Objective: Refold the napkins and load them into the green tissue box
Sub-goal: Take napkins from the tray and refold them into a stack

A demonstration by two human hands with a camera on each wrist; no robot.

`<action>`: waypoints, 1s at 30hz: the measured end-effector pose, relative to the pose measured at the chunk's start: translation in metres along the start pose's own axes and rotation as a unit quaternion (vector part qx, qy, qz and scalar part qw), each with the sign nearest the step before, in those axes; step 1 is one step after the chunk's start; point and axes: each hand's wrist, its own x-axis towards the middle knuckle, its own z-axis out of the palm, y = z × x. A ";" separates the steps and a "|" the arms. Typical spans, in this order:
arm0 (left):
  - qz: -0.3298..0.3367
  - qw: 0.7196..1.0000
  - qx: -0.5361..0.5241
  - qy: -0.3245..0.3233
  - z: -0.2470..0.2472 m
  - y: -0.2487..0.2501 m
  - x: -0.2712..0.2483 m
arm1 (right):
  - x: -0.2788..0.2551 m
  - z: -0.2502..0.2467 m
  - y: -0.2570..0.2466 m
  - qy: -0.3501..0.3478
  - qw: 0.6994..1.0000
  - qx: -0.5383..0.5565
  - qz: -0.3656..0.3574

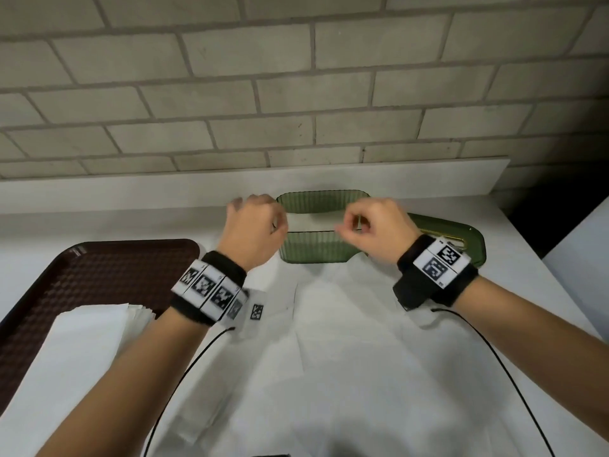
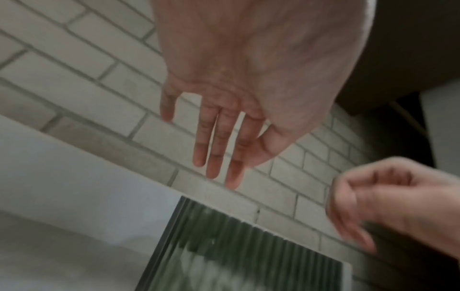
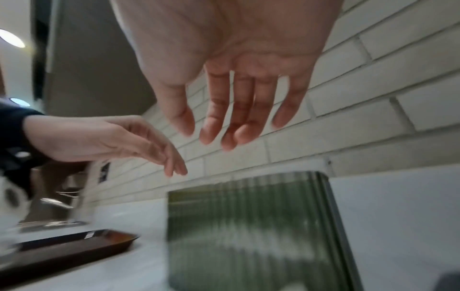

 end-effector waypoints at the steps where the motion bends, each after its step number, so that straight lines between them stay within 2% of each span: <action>1: 0.013 1.000 -0.018 -0.001 -0.004 -0.001 -0.012 | -0.011 0.001 -0.002 -0.067 0.998 0.004 0.014; 3: 0.003 0.996 -0.038 -0.082 -0.007 -0.003 -0.037 | -0.032 0.012 0.001 -0.206 0.976 -0.050 0.046; 5: -0.012 0.977 0.007 -0.214 -0.004 -0.006 -0.062 | -0.050 0.023 0.009 -0.283 0.952 -0.104 0.058; 7: -0.009 0.949 0.050 -0.312 0.004 -0.008 -0.085 | -0.059 0.031 0.014 -0.316 0.938 -0.129 0.065; 9: -0.003 0.927 0.083 -0.365 0.012 -0.007 -0.105 | -0.061 0.034 0.015 -0.320 0.934 -0.146 0.068; 14: 0.012 0.927 0.145 -0.346 0.031 -0.001 -0.126 | -0.058 0.036 0.015 -0.339 0.921 -0.142 0.132; 18: -0.010 0.936 0.121 -0.331 0.034 -0.004 -0.120 | -0.057 0.031 0.014 -0.309 0.939 -0.071 0.133; 21: -0.027 0.941 0.080 -0.327 0.034 -0.009 -0.118 | -0.055 0.022 0.012 -0.253 0.960 0.002 0.116; 24: -0.048 0.952 0.009 -0.301 0.031 -0.014 -0.114 | -0.052 0.006 0.006 -0.163 0.976 0.074 0.125; 27: -0.068 0.956 -0.060 -0.280 0.024 -0.019 -0.105 | -0.048 -0.011 0.002 -0.080 0.979 0.136 0.131; 30: -0.059 0.957 -0.145 -0.243 0.010 -0.020 -0.093 | -0.044 -0.023 0.003 0.007 0.971 0.189 0.148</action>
